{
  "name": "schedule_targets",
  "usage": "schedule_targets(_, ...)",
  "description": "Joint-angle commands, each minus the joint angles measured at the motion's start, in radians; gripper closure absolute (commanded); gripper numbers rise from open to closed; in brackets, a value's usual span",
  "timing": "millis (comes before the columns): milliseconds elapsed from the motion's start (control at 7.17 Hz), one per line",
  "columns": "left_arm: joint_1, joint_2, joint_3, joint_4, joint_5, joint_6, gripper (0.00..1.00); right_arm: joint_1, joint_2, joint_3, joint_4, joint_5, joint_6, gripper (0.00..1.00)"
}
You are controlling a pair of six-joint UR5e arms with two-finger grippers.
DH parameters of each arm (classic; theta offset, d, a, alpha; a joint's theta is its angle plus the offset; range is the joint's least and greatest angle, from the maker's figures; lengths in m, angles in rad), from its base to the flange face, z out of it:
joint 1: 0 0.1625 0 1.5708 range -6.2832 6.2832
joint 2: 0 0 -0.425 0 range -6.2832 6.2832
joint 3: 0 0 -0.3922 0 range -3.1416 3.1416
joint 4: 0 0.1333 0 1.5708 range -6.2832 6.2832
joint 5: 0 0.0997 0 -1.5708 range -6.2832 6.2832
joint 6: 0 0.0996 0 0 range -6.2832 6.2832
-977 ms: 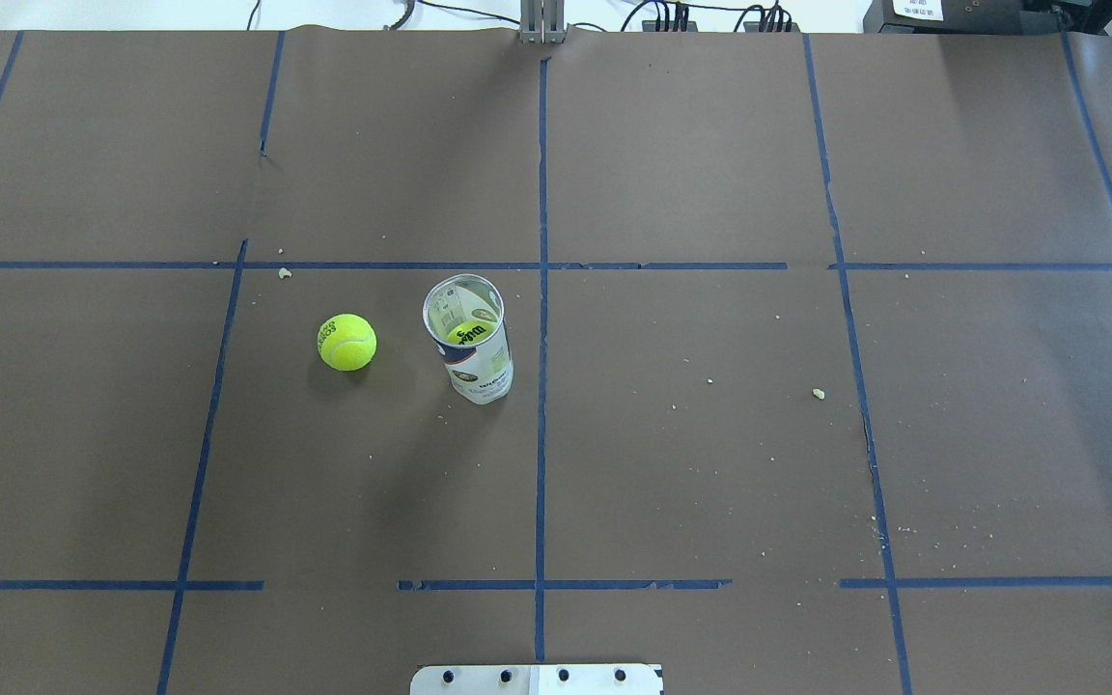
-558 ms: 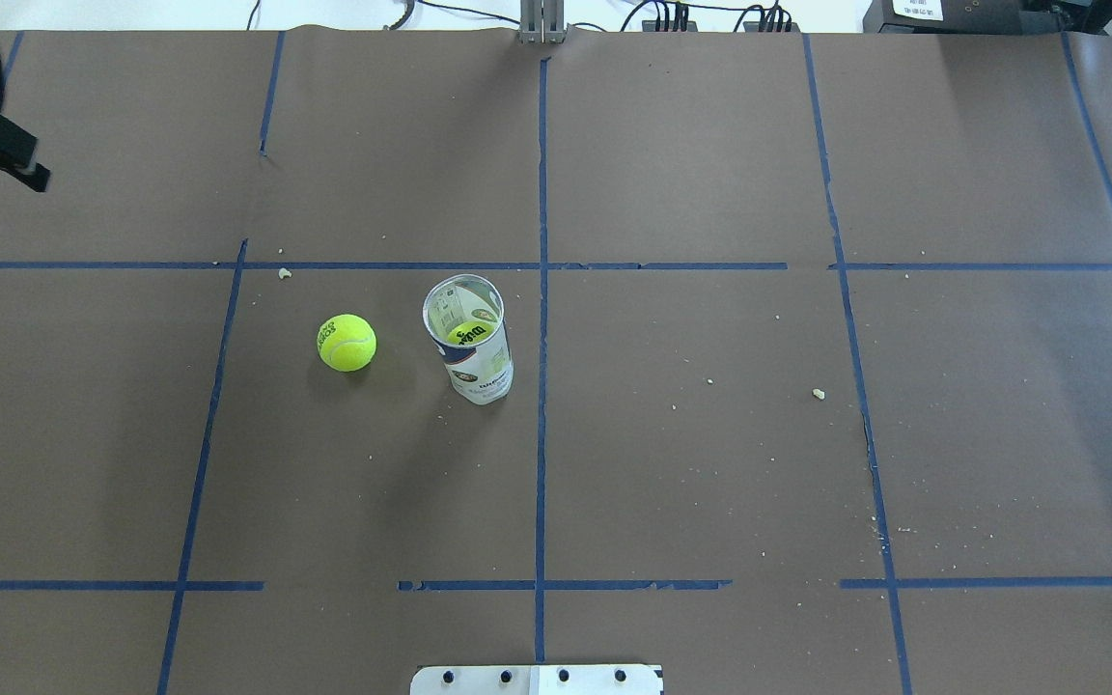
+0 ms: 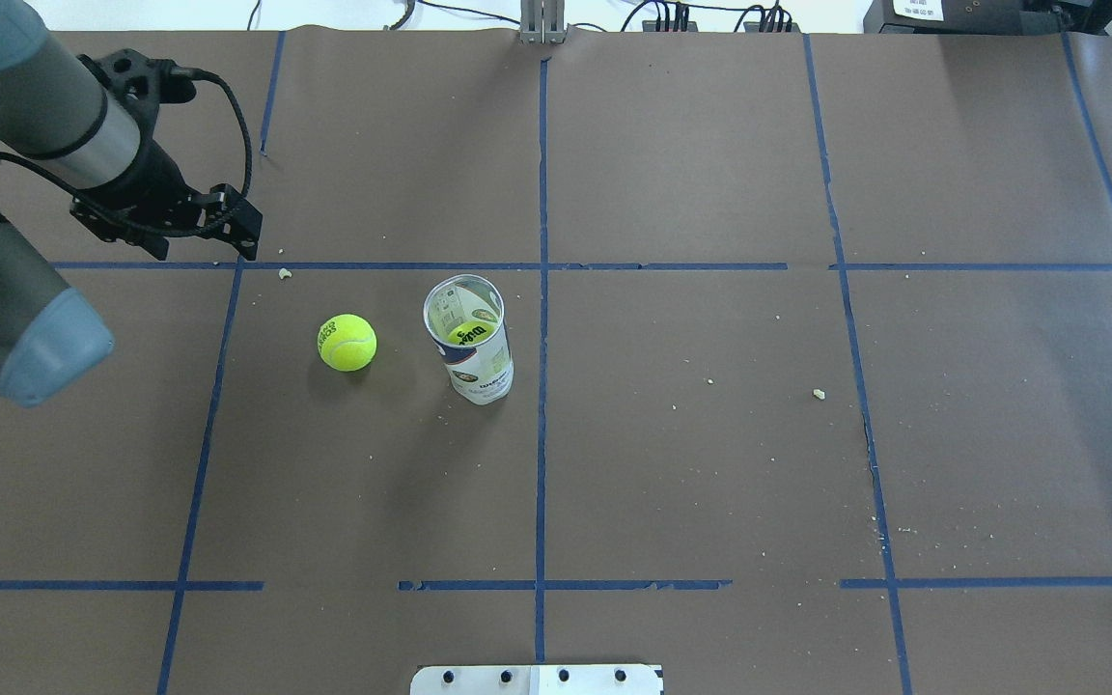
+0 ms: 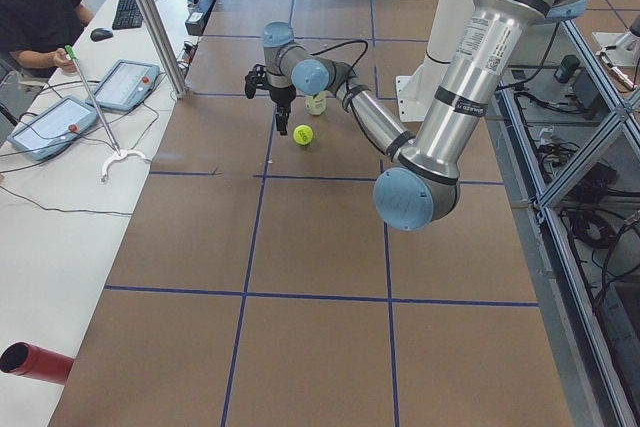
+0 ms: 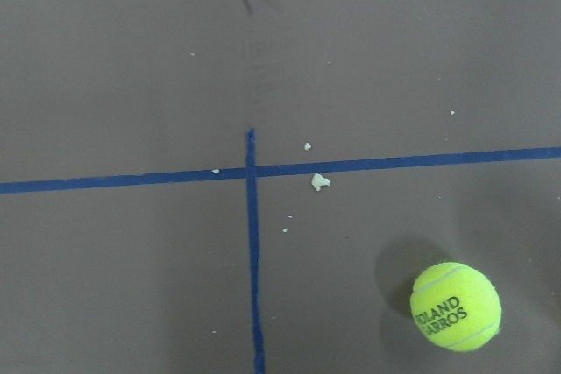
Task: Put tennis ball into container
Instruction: 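Move the left gripper down over the yellow-green tennis ball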
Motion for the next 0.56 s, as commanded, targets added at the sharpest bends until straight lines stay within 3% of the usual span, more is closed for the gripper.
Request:
schedule_targets(0,0.069,-0.008,0.07,-0.101,0.043,-0.105,0.0,0.0,0.0,0.0,0.0,0.0,0.0,0.0)
schedule_targets(419,0.163,-0.057,0.144,-0.143,0.065,-0.199,0.0,0.0,0.0,0.0,0.0,0.0,0.0,0.0)
